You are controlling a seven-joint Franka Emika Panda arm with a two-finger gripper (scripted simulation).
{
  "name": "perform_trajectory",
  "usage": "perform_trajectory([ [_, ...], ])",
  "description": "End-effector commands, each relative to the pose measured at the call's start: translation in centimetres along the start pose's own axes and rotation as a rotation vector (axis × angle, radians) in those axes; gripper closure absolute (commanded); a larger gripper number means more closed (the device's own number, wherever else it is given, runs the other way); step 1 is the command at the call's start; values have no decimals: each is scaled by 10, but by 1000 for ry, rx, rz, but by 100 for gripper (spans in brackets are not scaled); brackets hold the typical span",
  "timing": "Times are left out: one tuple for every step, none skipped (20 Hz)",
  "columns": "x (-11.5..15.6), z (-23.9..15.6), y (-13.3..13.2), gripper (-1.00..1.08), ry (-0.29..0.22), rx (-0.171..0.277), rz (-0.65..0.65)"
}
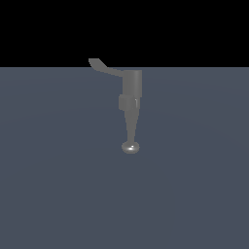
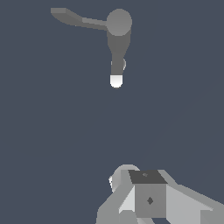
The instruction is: Turn on the faucet by rotating a designated handle.
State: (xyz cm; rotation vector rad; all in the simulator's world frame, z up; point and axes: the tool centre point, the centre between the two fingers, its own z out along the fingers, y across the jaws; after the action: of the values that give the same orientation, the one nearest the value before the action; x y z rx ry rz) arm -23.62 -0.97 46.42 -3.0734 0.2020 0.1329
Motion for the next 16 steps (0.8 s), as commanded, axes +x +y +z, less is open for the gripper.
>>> perform_trajectory([
  [7,1,-2,108,-1,8,32],
  [10,1,-3,108,-1,12,47],
  [13,2,-4,108,-2,16,64],
  [17,3,-5,108,-2,20,82],
  [21,3,-6,108,-3,24,101],
  [25,4,-7,108,-4,28,121],
  [29,5,-8,108,-5,32,143],
  [34,6,-10,108,-6,36,166],
  [38,7,-11,108,-7,40,189],
  [43,8,-12,108,-9,44,212],
  [47,9,-14,108,-10,48,236],
  [52,11,-15,108,-11,52,259],
  [56,12,-16,108,-13,55,283],
  [61,13,-18,108,-15,58,307],
  [66,15,-19,108,-16,61,331],
  [70,16,-21,108,-18,63,355],
])
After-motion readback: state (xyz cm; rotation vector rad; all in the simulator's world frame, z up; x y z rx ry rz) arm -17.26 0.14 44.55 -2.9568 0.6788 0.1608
